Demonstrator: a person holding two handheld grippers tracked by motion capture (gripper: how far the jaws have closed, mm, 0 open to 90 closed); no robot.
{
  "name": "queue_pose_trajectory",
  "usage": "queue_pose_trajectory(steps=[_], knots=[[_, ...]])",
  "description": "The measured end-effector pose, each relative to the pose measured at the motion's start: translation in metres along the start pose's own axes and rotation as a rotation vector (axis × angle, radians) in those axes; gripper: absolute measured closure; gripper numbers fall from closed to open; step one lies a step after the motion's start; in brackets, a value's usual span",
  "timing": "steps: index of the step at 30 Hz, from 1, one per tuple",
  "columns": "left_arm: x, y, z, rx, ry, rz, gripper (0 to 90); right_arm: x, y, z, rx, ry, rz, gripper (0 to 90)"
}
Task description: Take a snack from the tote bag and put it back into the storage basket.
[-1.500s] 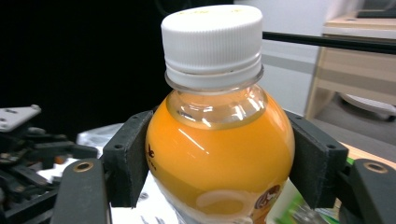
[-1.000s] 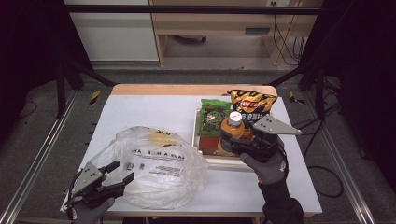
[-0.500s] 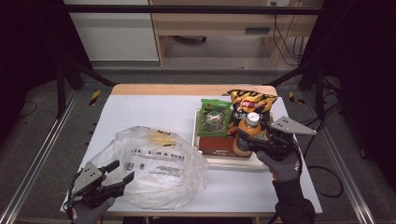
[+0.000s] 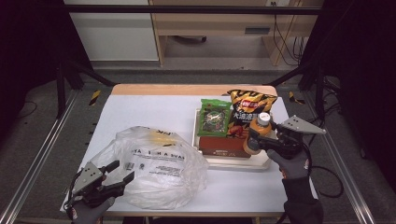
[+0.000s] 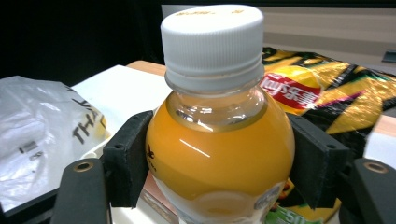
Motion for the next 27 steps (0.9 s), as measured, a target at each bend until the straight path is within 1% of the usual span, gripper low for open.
queue_pose_trajectory(steps=[2, 9, 12, 18, 21, 27], knots=[[0.0, 0.0, 0.0, -0.001, 0.001, 0.0, 28.6, 0.001, -0.004, 0.001, 0.0, 0.003, 0.008, 30.4], [0.0, 0.0, 0.0, -0.002, 0.001, -0.001, 28.6, 0.008, -0.013, 0.006, -0.022, 0.0, 0.035, 30.4], [0.0, -0.001, 0.0, -0.003, 0.001, -0.002, 28.7, 0.01, -0.016, 0.008, -0.019, 0.01, 0.045, 30.4], [0.0, 0.0, 0.0, -0.002, 0.001, -0.001, 28.7, 0.012, -0.021, 0.01, -0.019, 0.017, 0.064, 30.4], [0.0, -0.001, 0.0, -0.003, 0.001, -0.001, 28.7, 0.012, -0.025, 0.013, -0.027, 0.025, 0.071, 30.4], [0.0, 0.0, 0.0, 0.0, 0.0, 0.001, 28.7, 0.01, -0.03, 0.018, -0.029, 0.036, 0.083, 30.4]])
Point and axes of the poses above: each handheld gripper's, and its own axes: x roughly backward along the jaws, z roughly out of its underside, y roughly to its left, the point moved 3 cm from there along -x, roughly forward along the jaws, and after that the axes turned 15 degrees about -z, right-handed, at the moved point
